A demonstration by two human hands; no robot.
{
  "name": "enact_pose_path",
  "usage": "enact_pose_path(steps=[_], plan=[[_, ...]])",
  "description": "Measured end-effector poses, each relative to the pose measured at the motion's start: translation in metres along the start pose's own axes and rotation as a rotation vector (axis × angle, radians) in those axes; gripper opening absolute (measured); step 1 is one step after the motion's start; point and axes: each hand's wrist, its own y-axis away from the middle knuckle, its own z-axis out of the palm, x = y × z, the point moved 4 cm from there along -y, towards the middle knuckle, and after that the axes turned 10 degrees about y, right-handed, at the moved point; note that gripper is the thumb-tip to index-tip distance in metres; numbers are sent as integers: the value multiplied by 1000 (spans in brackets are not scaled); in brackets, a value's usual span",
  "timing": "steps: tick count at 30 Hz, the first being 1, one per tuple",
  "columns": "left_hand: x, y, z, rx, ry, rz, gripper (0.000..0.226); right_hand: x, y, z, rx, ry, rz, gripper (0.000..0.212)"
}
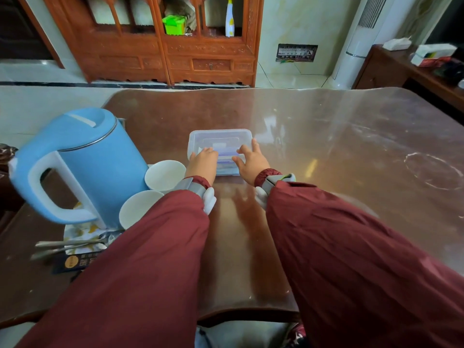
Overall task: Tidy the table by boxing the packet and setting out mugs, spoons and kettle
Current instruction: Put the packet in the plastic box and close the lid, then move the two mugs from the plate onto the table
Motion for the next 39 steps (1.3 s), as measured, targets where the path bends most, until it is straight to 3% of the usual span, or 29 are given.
enact_pose_path(steps=[10, 16, 19, 22, 27, 33, 39], plan=[[3, 1, -6, 50, -25, -49, 36, -2, -3, -1, -6, -11, 33, 40], [11, 18, -23, 50, -10, -84, 34, -3, 12, -9, -130, -3, 25, 51], [11, 32, -36, 141, 80, -95, 33, -2, 28, -14, 60, -134, 101, 51], [12, 62, -54, 256, 148, -39, 28, -14, 49, -20, 215, -236, 218, 32], [9, 112, -65, 366, 220, 5, 22, -45, 81, -12, 39, -401, 242, 26], [-23, 156, -74, 453, 300, -112, 17, -79, 130, 13, -176, -479, 168, 31], [-65, 193, -77, 671, 481, -302, 21, -108, 155, 22, -327, -574, 147, 21]])
